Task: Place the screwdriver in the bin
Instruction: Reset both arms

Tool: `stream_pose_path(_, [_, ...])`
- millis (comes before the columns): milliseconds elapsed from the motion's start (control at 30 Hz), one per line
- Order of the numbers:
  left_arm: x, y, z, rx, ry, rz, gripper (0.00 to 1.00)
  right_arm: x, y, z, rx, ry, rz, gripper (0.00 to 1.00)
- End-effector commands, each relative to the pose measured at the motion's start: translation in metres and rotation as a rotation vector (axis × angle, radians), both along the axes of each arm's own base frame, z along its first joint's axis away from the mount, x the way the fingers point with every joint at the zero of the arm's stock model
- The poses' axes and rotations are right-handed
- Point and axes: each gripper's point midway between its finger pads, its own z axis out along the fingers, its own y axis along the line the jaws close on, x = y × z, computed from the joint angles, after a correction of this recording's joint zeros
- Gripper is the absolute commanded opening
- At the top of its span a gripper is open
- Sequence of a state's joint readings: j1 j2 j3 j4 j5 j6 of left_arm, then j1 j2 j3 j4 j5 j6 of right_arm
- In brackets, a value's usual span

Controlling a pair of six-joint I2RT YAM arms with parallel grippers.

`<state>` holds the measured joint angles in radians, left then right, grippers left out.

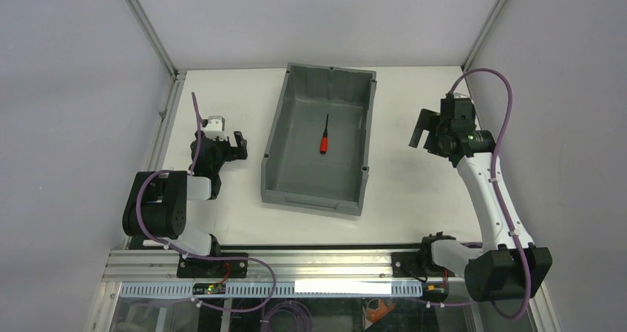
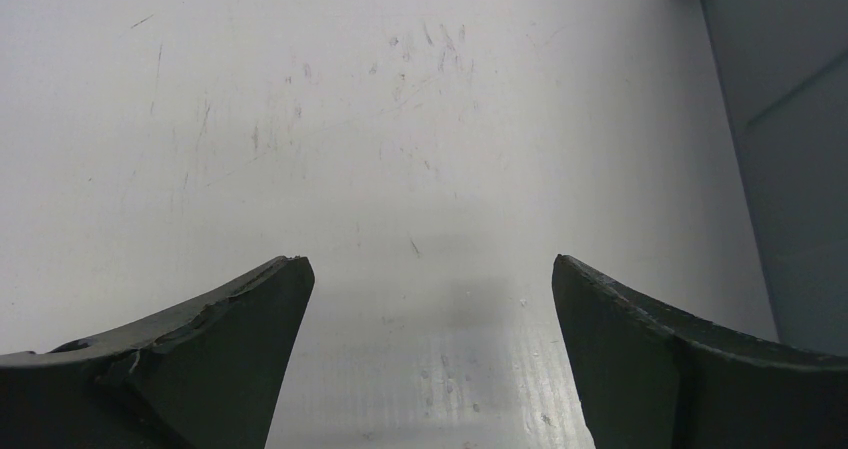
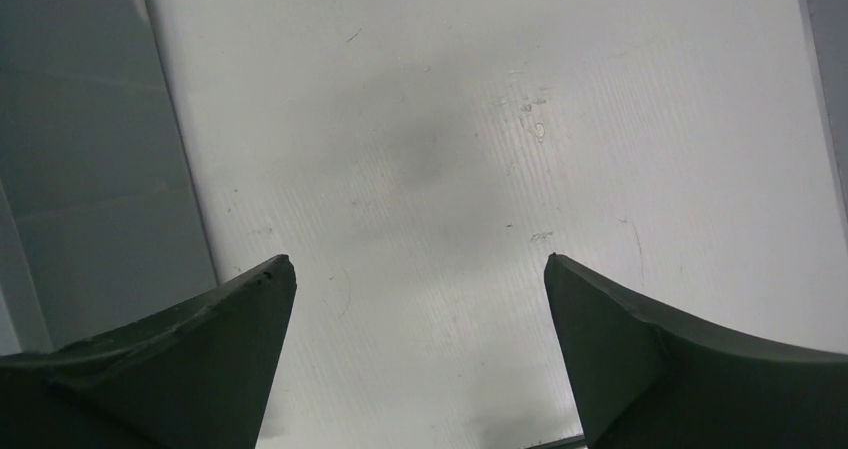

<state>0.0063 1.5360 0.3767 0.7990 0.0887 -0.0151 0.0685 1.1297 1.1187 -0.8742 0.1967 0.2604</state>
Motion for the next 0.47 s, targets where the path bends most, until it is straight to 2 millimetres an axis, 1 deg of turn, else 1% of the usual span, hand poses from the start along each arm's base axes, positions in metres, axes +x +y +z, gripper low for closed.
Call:
stream_pose_path(0, [0.002,-0.006,0.016,-0.015,-0.055,-0.024,0.99,0.006,-0.006,0.011,-0.010,-0.103,-0.027,0.99])
stream_pose_path(167, [0.002,-0.006,0.016,-0.015,-0.055,-0.024,0.99,0.003,-0.006,0.003,-0.008,-0.097,-0.029,0.99])
stream_pose_path(433, [0.002,-0.006,0.016,-0.015,-0.055,-0.023,0.99,0.003,-0.003,0.001,0.006,-0.101,-0.027,0.99])
